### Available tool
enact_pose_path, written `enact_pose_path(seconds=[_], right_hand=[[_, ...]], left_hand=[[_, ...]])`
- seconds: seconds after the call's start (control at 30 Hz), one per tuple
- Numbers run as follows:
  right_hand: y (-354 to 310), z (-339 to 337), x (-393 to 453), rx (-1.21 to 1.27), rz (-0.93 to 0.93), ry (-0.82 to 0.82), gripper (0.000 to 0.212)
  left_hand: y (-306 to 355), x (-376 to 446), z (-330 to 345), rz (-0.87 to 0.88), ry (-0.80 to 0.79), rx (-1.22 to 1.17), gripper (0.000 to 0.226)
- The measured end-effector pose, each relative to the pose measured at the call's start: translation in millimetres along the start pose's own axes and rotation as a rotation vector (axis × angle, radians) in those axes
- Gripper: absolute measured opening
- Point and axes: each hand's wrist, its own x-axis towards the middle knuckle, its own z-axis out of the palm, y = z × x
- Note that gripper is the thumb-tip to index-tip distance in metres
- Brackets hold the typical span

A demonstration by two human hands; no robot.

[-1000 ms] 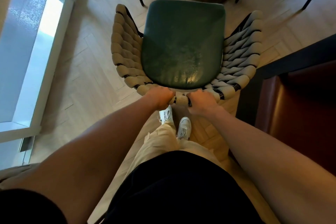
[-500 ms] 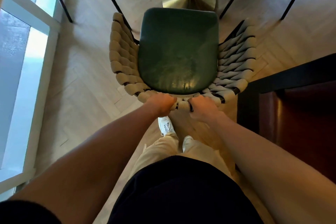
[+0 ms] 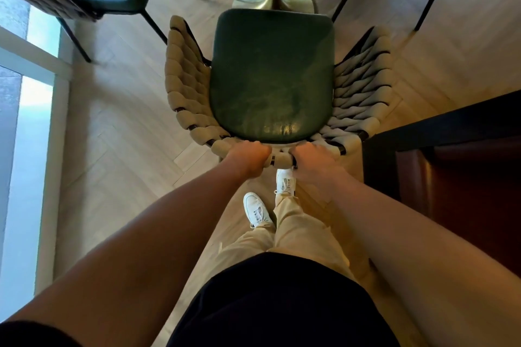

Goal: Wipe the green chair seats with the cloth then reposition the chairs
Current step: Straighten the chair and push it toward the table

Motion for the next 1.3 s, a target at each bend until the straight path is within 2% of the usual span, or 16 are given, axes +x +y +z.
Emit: enact_pose_path(seconds=[0.37,0.6,0.8,1.07,1.3], right_hand=[[37,-37,52,-0.018,-0.035,-0.05,0.035],[42,-46,87,-0.021,-0.097,-0.086,0.036],[44,-36,93,-0.005,-0.093,-0.118,0.032],[36,-24,89,-0.019,-0.08,-0.094,0.037],[38,-21,84,-0.081,-0.088,-0.107,0.036]], left_hand=[[3,58,-22,-0.077,0.029,-0.042,0.03],[-8,75,-32,-0.149,0.069,-0.045,0.024],[-5,74,-24,-0.179,0.016,-0.076,0.028],[-8,65,-21,-0.188,0.002,-0.066,0.028],[-20,60,-28,-0.096,-0.1,-0.166,0.046]])
